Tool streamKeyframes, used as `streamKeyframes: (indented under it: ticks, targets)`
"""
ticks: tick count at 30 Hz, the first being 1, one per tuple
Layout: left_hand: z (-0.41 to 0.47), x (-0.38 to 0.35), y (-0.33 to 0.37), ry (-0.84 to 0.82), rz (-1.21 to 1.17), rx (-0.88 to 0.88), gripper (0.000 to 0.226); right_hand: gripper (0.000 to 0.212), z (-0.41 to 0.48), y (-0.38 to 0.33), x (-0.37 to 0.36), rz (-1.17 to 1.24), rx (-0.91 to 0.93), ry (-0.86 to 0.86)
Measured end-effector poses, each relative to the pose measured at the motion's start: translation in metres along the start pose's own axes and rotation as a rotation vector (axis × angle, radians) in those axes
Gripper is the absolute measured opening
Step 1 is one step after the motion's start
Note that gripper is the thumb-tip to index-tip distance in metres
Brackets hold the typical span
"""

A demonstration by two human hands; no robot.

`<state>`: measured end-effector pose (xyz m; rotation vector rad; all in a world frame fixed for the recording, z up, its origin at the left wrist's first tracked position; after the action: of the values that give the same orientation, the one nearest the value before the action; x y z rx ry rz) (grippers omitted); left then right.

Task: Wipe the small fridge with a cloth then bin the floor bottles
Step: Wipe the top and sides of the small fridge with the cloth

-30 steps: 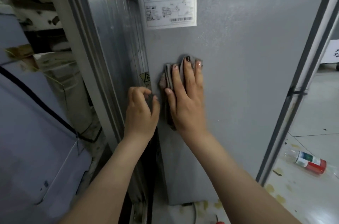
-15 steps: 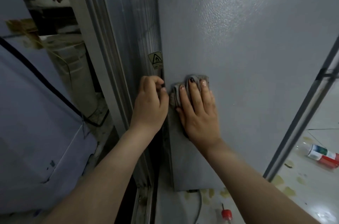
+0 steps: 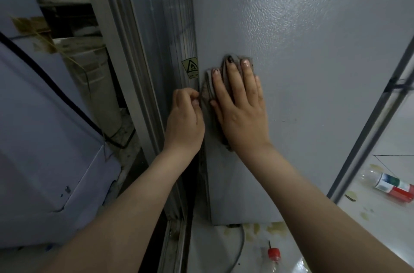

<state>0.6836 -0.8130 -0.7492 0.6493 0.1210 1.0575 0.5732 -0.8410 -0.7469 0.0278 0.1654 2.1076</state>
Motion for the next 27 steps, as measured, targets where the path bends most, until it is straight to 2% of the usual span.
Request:
streamKeyframes:
  ticks: [5, 12, 15, 18, 23, 27]
  targets:
    - [-0.005, -0.002, -0.004, -0.004, 0.007, 0.036, 0.014, 0.039, -0.018, -0.002, 0.002, 0.023, 0.013, -0.004]
    - [0.001, 0.006, -0.010, 0.015, 0.047, 0.065, 0.016, 0.047, -0.075, 0.011, 0.014, 0.036, 0.249, -0.154]
    - [-0.002, 0.006, -0.005, 0.009, 0.037, 0.038, 0.015, 0.046, -0.070, 0.016, 0.015, 0.029, 0.278, -0.161]
    - [0.000, 0.007, 0.002, 0.025, 0.048, -0.040, 0.014, 0.045, -0.047, 0.022, 0.013, -0.036, 0.198, -0.113]
    - [0.003, 0.000, 0.008, 0.074, 0.040, -0.190, 0.025, 0.044, 0.002, 0.038, 0.013, -0.042, -0.079, -0.036]
    - [-0.007, -0.012, 0.014, 0.161, 0.097, -0.332, 0.021, 0.046, -0.018, 0.035, 0.011, 0.011, -0.109, -0.044]
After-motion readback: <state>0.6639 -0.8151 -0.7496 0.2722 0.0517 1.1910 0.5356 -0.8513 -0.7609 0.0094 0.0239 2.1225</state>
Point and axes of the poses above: each hand's wrist, its own z-axis towards the middle knuckle, its own x-axis out of the back of the hand, y = z × x, the point moved 5 cm from there along z, towards the middle knuckle, and after that the axes turned 14 degrees about y, right-handed, at the moved point
